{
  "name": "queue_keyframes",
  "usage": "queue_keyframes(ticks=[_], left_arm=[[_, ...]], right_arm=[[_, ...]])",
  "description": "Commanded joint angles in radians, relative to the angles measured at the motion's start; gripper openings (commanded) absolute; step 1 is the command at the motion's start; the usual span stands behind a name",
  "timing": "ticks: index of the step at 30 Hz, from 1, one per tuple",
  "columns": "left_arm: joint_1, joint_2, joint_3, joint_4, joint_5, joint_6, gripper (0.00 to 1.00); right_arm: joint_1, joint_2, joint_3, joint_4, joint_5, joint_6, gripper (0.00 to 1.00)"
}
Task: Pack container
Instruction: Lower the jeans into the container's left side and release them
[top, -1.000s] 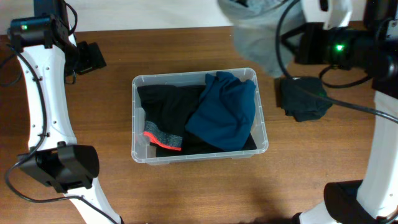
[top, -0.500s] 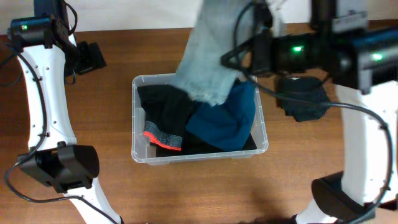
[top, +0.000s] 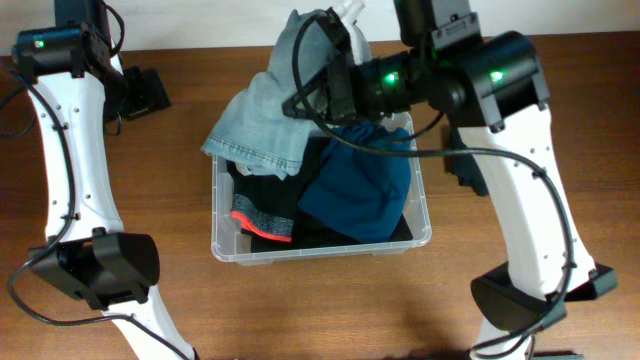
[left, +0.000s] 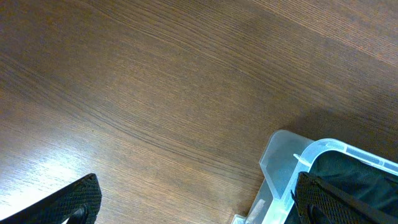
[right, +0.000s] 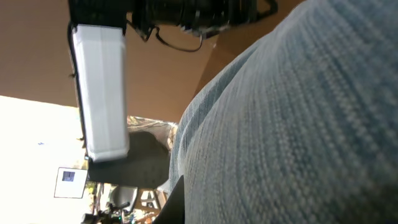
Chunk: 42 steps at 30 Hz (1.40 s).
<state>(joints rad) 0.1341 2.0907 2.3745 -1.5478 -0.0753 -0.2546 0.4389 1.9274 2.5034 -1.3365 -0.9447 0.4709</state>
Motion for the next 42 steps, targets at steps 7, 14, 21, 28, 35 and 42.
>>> queue_keyframes(ticks=[7,14,21,28,35,42], left_arm=[[0.005,-0.008,-0.003,0.0,0.007,-0.01,0.99],[0.005,-0.008,-0.003,-0.001,0.007,-0.01,0.99],[0.005,-0.008,-0.003,-0.001,0.007,-0.01,1.0],[0.005,-0.008,-0.003,-0.001,0.007,-0.01,0.99],[0.005,-0.008,-0.003,-0.001,0.007,-0.01,0.99],[0.005,-0.008,-0.003,0.0,0.007,-0.01,1.0]], right_arm=[[0.083,0.089,0.019,0.079,-0.039,-0.014,0.06],[0.117,0.182,0.019,0.004,-0.043,-0.116,0.09],[0.164,0.273,0.019,-0.005,-0.046,-0.165,0.08],[0.169,0.318,0.019,0.037,-0.077,-0.184,0.09],[0.17,0.319,0.019,0.06,-0.092,-0.254,0.12],[0.17,0.322,0.019,0.051,-0.092,-0.352,0.14]])
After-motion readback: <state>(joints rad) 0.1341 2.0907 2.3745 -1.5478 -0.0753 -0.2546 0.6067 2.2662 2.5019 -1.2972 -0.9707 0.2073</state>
